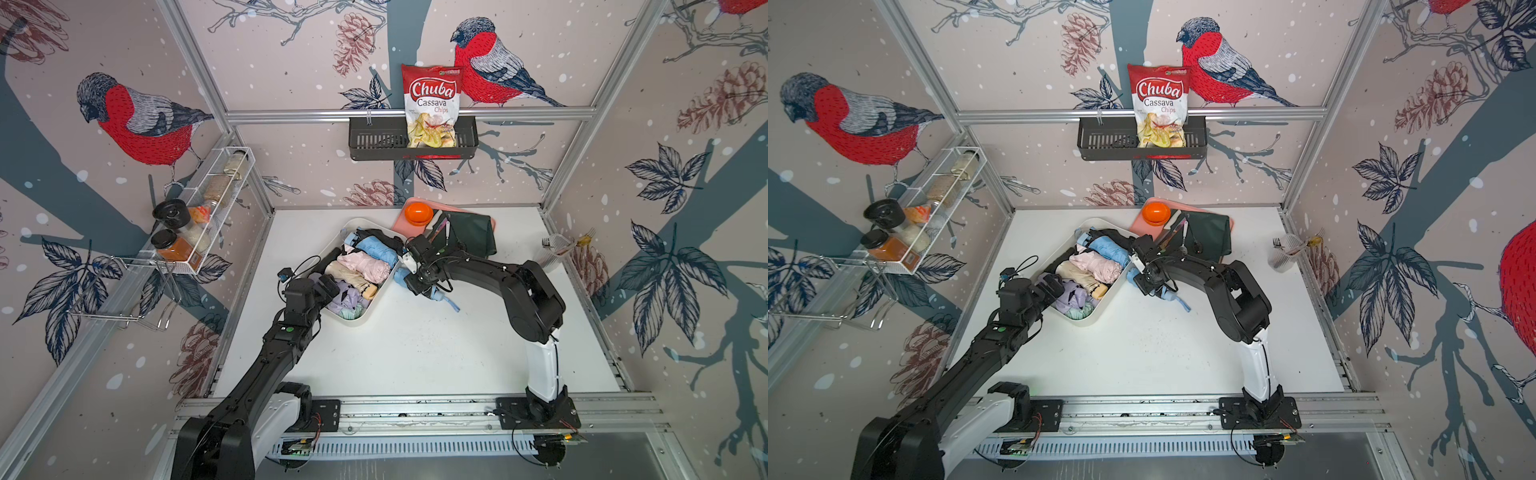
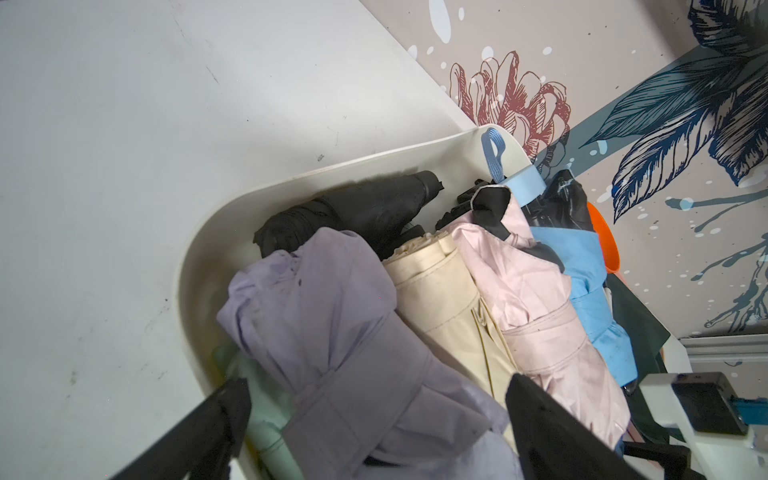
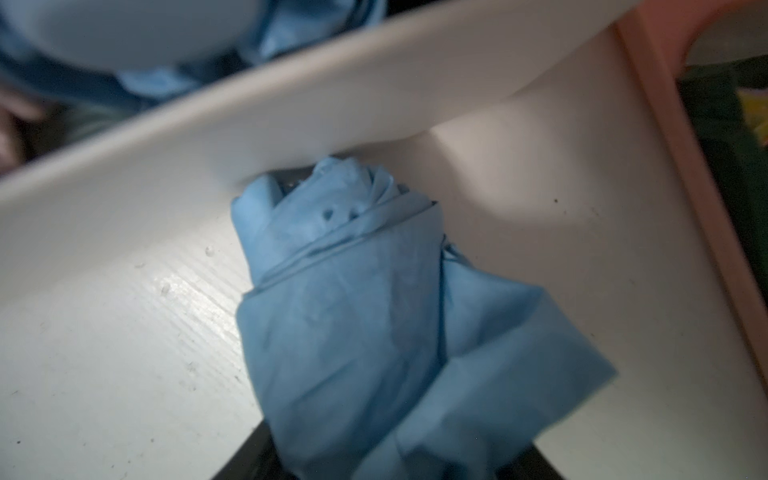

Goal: Put the umbrella into the storage box
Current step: Pick up the umbrella from the center of the board.

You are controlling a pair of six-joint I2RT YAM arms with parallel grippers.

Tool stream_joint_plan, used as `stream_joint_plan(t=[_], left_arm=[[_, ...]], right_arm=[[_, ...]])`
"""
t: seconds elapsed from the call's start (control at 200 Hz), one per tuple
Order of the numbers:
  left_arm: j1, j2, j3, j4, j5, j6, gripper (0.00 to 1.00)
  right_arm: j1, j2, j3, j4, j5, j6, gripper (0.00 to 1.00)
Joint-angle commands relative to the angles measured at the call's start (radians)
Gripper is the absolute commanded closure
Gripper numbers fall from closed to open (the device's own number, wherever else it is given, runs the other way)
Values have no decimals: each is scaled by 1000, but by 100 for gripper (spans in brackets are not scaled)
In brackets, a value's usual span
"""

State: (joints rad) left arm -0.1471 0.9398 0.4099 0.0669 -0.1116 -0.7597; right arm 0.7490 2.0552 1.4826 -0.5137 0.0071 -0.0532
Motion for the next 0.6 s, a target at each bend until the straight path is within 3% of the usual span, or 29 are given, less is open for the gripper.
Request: stream_joint_plan(t=[0.0,0.24,0.595], left_arm=[[0,-4,1,20,-5,2,0],[0,-12,-2,14,-14,0,1],[0,-21,-11,24,-6,6,1]], right_arm=[[0,-10,-4,-3,2,0,52],[-50,-104,-8,-1,-38,0,70],[-154,-207,146,-2,-236,-83,71]])
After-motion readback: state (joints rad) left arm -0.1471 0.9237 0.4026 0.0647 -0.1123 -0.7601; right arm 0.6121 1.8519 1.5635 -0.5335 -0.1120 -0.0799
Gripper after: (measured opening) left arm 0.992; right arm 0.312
